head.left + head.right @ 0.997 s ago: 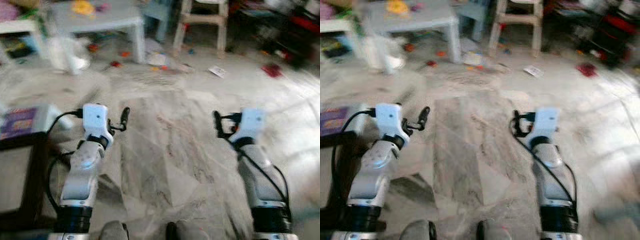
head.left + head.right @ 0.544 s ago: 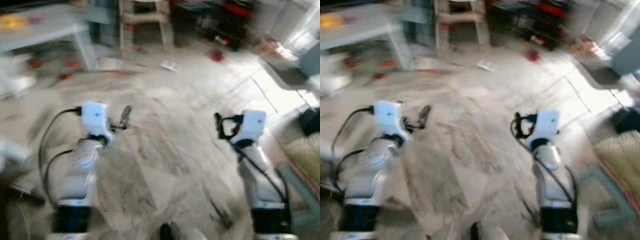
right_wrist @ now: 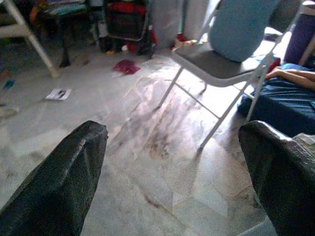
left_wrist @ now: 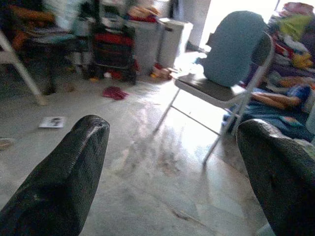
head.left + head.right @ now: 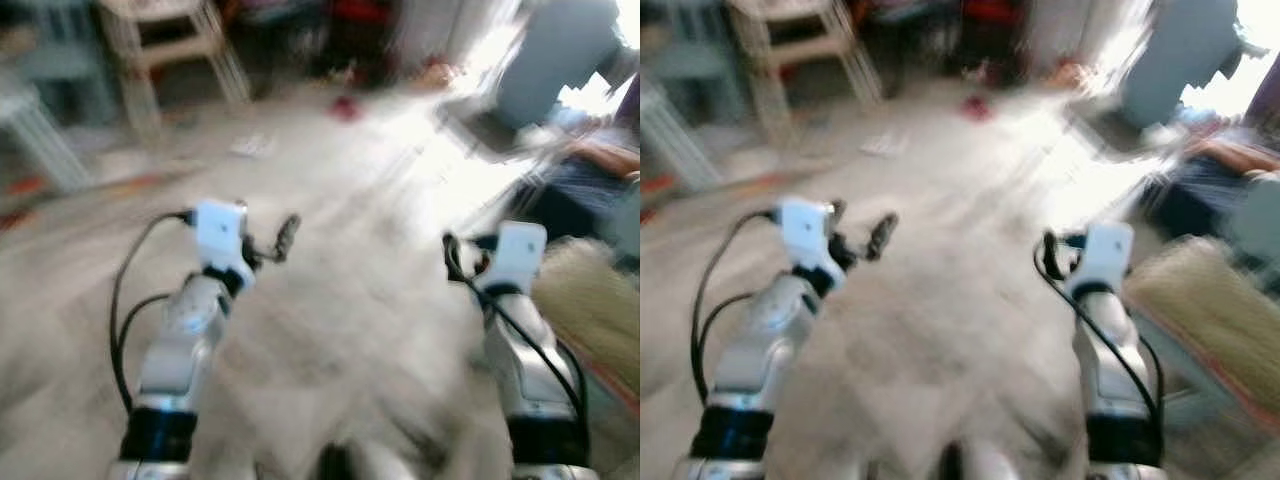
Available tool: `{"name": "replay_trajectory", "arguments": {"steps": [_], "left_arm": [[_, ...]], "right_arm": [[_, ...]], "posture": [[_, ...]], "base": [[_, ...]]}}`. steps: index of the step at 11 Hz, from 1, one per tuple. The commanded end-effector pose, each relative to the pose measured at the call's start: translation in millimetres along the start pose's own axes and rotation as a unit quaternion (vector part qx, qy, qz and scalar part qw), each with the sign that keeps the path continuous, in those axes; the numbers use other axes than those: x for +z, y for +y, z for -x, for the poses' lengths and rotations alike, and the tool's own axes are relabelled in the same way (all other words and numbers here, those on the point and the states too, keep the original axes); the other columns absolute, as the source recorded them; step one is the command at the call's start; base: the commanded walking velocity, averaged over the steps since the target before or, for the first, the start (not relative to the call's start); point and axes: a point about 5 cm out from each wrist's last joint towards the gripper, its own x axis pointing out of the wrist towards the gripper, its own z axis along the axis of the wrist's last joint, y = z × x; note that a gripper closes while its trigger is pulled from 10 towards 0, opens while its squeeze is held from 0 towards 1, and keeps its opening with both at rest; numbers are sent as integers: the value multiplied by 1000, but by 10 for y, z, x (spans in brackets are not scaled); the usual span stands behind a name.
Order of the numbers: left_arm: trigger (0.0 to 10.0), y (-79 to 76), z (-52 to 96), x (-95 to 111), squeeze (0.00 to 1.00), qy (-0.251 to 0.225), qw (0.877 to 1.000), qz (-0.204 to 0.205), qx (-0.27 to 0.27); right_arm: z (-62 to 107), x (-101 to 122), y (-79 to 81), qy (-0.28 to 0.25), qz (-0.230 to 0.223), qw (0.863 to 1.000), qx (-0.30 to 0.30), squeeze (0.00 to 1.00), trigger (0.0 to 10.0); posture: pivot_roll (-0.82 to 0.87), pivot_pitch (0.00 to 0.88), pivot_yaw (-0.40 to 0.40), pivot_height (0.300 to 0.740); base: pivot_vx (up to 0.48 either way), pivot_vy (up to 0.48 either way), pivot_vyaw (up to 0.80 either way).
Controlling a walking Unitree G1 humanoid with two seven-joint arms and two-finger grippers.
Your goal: Move the pillow to the sofa
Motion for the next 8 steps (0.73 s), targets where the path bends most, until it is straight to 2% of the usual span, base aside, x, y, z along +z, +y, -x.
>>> {"name": "replay_trajectory", "arguments": {"steps": [1, 2, 4, 5, 7, 8], "left_arm": [[10000, 62, 36, -5, 0, 5, 1000, 0, 5], [10000, 42, 27, -51, 0, 22, 1000, 6, 0], [10000, 45, 8, -48, 0, 25, 1000, 12, -5], [10000, 57, 8, -41, 0, 25, 1000, 13, -7], [10000, 108, 9, -19, 0, 21, 999, 38, -8], [10000, 118, 1, -9, 0, 19, 999, 36, -7]], "right_arm": [[-5, 61, 76, -13, -5, 1000, 9, 0, 10000], [-3, 60, 92, -16, -18, 1000, 15, 0, 10000], [-14, 56, 112, -11, -9, 1000, 17, 0, 10000], [-19, 60, 118, -14, -22, 1000, 17, 0, 10000], [-14, 62, 109, -15, -20, 1000, 14, 0, 10000], [-15, 61, 102, -15, -20, 1000, 12, 0, 10000]], "posture": [[-48, 103, -31, 740], [-47, 106, -31, 740], [-48, 110, -33, 740], [-47, 111, -34, 740], [-49, 110, -33, 740], [-49, 108, -34, 740]], "base": [[480, 0, -781], [341, 0, -788], [0, 0, 0], [0, 0, -731], [300, 0, -731], [420, 0, -738]]}}
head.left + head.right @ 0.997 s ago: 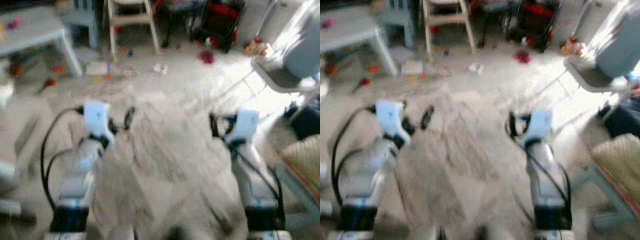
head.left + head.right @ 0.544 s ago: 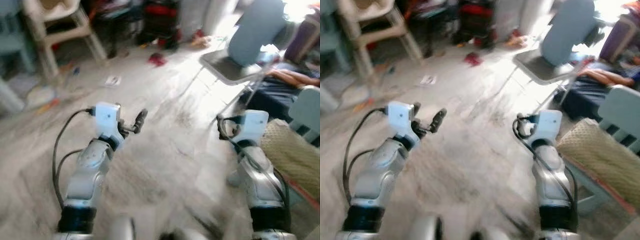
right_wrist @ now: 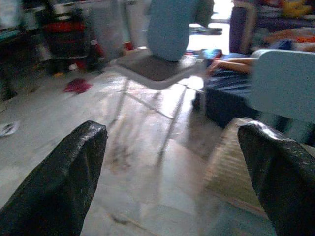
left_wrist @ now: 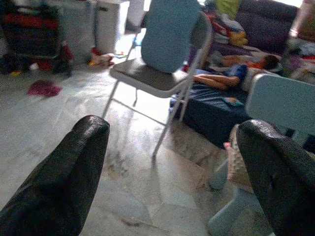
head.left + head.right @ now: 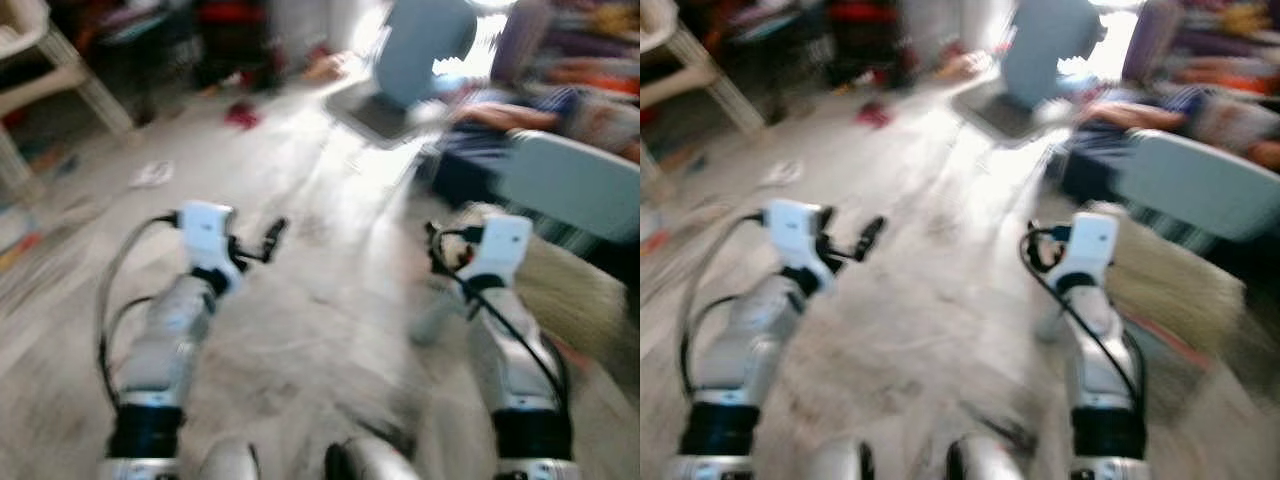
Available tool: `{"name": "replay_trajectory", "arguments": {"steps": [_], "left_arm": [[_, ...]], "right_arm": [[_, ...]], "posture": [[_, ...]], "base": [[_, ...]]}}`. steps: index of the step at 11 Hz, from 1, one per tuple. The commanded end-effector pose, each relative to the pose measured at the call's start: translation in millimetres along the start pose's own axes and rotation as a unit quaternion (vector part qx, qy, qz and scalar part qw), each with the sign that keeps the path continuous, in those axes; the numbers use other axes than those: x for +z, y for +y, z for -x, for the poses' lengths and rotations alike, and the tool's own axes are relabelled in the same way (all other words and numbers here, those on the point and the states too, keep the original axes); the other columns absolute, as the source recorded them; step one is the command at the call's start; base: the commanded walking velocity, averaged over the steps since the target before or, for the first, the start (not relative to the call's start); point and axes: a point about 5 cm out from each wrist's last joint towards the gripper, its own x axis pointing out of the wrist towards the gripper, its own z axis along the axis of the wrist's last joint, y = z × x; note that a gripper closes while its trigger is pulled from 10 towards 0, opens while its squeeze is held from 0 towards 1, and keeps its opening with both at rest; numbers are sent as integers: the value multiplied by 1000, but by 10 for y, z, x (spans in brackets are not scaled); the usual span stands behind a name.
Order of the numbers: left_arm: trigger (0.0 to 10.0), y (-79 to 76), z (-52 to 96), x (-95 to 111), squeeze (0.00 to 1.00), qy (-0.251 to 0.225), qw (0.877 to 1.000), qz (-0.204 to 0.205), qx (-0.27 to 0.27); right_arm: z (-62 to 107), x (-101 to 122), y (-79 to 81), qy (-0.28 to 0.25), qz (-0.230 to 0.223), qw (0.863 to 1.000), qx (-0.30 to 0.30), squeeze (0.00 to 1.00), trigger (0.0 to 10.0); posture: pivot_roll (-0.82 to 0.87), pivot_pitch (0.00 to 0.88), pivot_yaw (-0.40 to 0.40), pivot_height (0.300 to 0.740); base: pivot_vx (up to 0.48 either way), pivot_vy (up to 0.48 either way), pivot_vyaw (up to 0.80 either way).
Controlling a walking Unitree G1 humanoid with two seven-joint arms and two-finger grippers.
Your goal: Move the pillow to the sofa
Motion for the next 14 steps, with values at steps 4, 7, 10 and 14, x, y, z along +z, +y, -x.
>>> {"name": "replay_trajectory", "arguments": {"steps": [4, 7, 10, 14], "left_arm": [[10000, -78, -26, -7, 0, 3, 1000, 11, -19], [10000, -88, -30, -13, 0, 3, 1000, 13, -20], [10000, -95, -31, -10, 0, 3, 1000, 17, -19], [10000, -147, -39, 51, 0, -4, 999, 29, -22]], "right_arm": [[-8, 23, -74, -2, 3, 1000, -13, 0, 10000], [-13, 23, -68, -3, 8, 1000, -11, 0, 10000], [-18, 22, -56, -3, 8, 1000, -10, 0, 10000], [-32, 54, -28, -8, 3, 1000, -4, 0, 10000]], "posture": [[-50, 105, -37, 740], [-49, 98, -38, 740], [-49, 108, -37, 740], [-39, 125, -39, 740]], "base": [[467, 0, -744], [474, 0, -744], [465, 0, -737], [352, 0, -103]]}}
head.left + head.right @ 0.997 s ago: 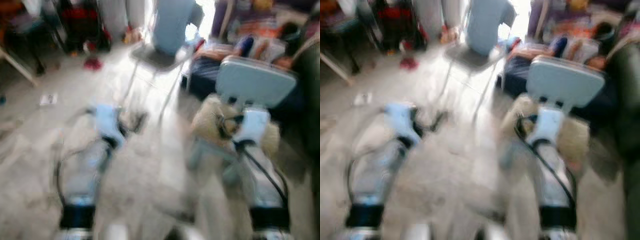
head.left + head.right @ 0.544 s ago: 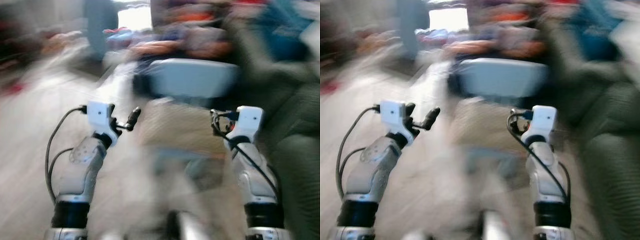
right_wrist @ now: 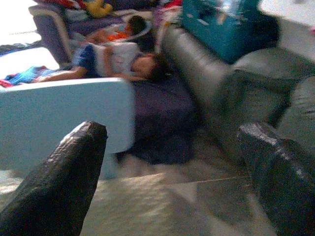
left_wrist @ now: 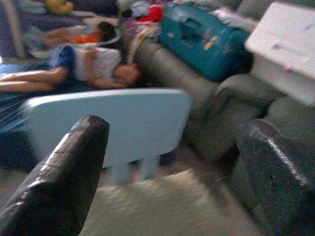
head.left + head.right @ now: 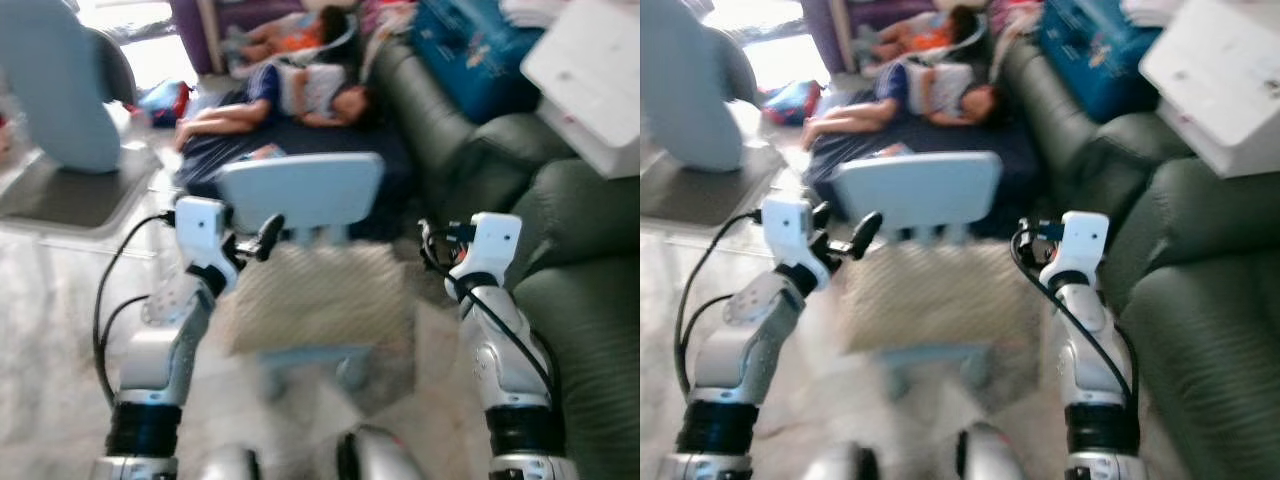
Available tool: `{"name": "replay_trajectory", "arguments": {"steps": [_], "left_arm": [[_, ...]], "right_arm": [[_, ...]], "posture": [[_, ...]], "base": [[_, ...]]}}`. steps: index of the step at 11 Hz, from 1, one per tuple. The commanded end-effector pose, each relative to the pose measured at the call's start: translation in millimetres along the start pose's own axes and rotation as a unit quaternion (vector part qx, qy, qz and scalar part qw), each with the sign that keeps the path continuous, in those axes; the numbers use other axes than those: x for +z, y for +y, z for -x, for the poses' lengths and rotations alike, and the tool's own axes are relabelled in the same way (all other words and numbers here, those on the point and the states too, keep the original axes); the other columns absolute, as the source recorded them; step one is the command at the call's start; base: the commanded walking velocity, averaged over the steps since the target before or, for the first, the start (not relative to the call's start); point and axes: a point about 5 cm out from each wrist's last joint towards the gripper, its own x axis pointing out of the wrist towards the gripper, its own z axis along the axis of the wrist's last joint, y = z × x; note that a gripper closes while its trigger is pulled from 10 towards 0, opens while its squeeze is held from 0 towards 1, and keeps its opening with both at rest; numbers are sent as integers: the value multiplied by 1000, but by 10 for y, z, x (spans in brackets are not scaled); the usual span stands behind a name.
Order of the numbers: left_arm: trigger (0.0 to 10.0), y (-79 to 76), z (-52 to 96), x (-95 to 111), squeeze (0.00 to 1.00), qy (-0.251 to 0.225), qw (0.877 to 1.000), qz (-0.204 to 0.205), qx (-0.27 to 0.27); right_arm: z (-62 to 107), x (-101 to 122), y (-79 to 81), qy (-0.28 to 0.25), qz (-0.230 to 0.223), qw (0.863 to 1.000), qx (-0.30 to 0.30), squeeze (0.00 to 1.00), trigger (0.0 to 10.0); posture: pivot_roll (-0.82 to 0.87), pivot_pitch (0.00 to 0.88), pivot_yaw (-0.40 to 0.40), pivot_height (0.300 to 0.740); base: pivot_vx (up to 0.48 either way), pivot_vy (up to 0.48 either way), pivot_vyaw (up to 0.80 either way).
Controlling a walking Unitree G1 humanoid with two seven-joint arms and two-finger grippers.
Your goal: Move the pillow to the sofa
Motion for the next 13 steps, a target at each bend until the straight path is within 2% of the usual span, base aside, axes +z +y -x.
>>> {"name": "replay_trajectory", "arguments": {"steps": [1, 4, 5, 6, 7, 9, 12, 13], "left_arm": [[10000, 21, 11, 29, 0, -2, 1000, -10, 4], [10000, 250, -7, -71, 0, 3, 997, -36, 67], [10000, 310, 82, -98, 0, 2, 995, -44, 92], [10000, 407, 134, -133, 0, 14, 992, -64, 105], [10000, 458, 191, -212, 0, 30, 991, -75, 109], [10000, 524, 356, -262, 0, 39, 989, -92, 112], [10000, 487, 345, -262, 0, 31, 989, -97, 106], [10000, 484, 342, -260, 0, 31, 989, -97, 105]], "right_arm": [[-28, 45, 27, -7, -5, 1000, 2, 0, 10000], [-1, -57, 86, 4, -28, 1000, -3, 0, 10000], [79, -58, 108, 4, -36, 999, 1, 0, 10000], [84, -54, 217, 8, -33, 999, 40, 0, 10000], [94, -128, 237, 16, -38, 998, 49, 0, 10000], [169, -96, 307, 1, -33, 997, 73, 0, 10000], [195, -156, 348, 9, -17, 996, 86, 0, 10000], [180, -138, 351, 6, -11, 996, 88, 0, 10000]], "posture": [[-35, 130, -45, 740], [-14, 112, -66, 740], [-14, 132, -78, 740], [-10, 169, -86, 740], [-7, 183, -79, 740], [-10, 212, -68, 740], [-1, 222, -79, 740], [-2, 228, -76, 740]], "base": [[0, 0, 0], [0, 0, 0], [0, 0, 0], [0, 0, 0], [0, 0, 0], [0, 0, 0], [0, 0, 0], [0, 0, 800]]}}
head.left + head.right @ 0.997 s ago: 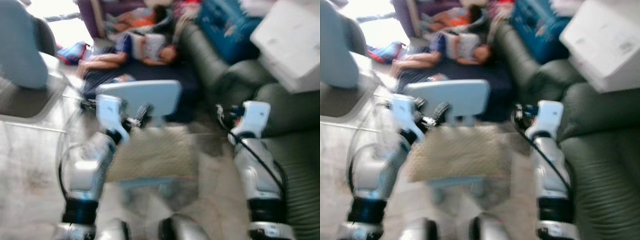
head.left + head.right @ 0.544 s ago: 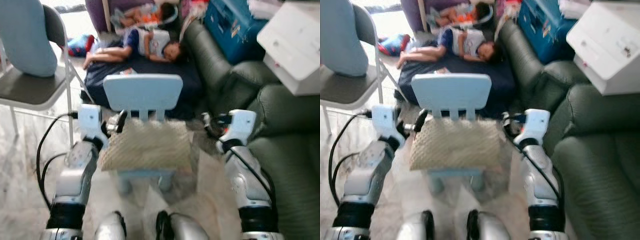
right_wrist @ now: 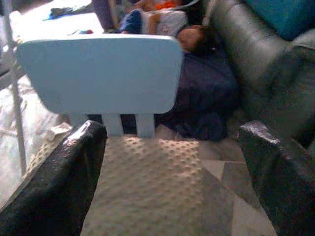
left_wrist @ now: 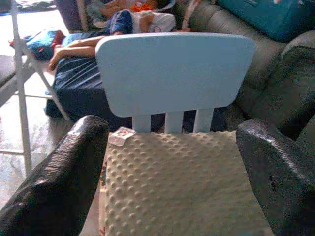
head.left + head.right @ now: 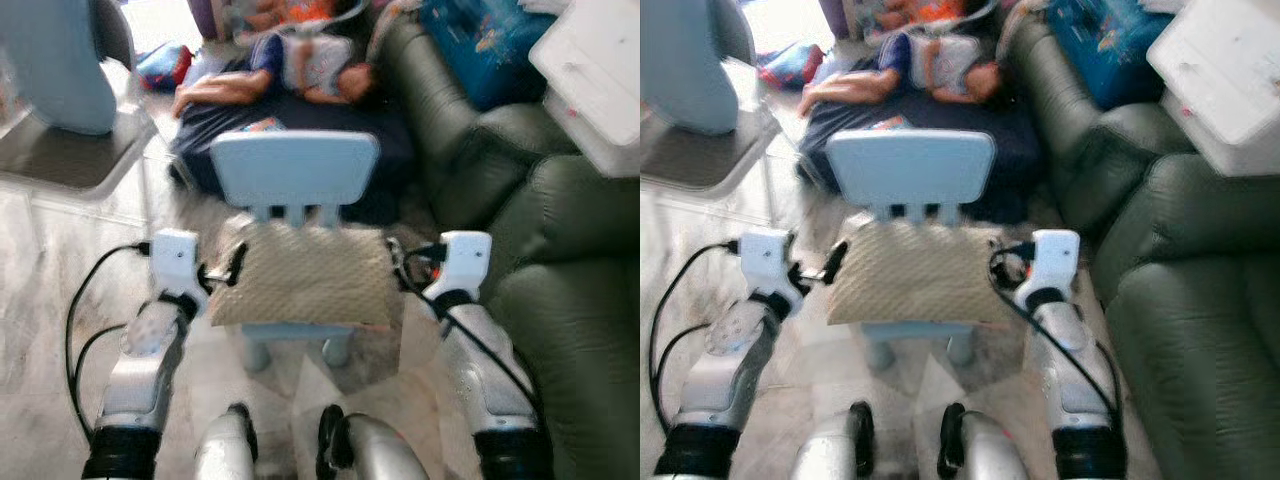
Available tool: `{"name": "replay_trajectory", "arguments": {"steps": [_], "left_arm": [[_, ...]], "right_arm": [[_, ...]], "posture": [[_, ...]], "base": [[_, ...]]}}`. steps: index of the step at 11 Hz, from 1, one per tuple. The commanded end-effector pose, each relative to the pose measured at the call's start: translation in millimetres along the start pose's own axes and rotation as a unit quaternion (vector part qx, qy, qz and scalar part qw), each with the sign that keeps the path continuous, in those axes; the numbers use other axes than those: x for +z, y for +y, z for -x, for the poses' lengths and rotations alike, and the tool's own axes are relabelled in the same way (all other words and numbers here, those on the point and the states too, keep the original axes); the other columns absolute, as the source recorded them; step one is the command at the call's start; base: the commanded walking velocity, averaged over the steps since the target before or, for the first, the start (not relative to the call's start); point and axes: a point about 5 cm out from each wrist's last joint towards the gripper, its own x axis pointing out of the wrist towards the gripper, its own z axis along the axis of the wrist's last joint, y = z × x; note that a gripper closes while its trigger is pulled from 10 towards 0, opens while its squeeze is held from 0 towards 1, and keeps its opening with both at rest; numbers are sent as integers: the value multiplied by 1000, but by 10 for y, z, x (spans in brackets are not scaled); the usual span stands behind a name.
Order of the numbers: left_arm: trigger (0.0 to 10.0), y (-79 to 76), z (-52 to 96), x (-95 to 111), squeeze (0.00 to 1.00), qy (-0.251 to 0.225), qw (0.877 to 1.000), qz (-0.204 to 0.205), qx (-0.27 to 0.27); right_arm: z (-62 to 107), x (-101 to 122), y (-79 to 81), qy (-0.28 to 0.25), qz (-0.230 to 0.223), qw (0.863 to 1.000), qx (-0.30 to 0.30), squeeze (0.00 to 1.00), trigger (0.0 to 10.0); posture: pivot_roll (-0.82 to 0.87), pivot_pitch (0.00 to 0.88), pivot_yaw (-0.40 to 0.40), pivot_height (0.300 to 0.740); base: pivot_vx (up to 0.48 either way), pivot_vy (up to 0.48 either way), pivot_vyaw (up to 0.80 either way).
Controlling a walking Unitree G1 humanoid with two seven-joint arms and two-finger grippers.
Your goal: Move the pillow to the sofa
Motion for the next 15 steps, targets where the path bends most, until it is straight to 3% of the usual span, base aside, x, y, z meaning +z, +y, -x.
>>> {"name": "replay_trajectory", "arguments": {"steps": [1, 4, 6, 7, 13, 15], "left_arm": [[10000, 16, 28, -4, 0, 0, 1000, 0, 1], [10000, 24, 17, -4, 0, -3, 1000, 12, 13], [10000, 59, 23, -53, 0, 5, 1000, -12, 25], [10000, 78, 19, -58, 0, 8, 1000, -3, 10], [10000, 58, -10, -20, 0, -3, 1000, 8, 8], [10000, 69, -14, -11, 0, -2, 1000, 13, -6]], "right_arm": [[-15, 46, 13, -9, 5, 1000, 3, 0, 10000], [15, 92, -3, -19, -13, 1000, 0, 0, 10000], [39, 93, -21, -19, -10, 1000, -8, 0, 10000], [39, 94, -31, -19, -11, 1000, -12, 0, 10000], [43, 88, -43, -17, -14, 1000, -15, 0, 10000], [20, 104, -36, -20, -12, 1000, -13, 0, 10000]], "posture": [[-6, 231, -75, 740], [-21, 252, -77, 740], [-22, 268, -78, 740], [-23, 274, -77, 735], [-26, 283, -76, 620], [-25, 287, -77, 620]], "base": [[251, 0, 800], [97, 0, 0], [0, 0, 0], [0, 0, 0], [0, 0, 0], [0, 0, 0]]}}
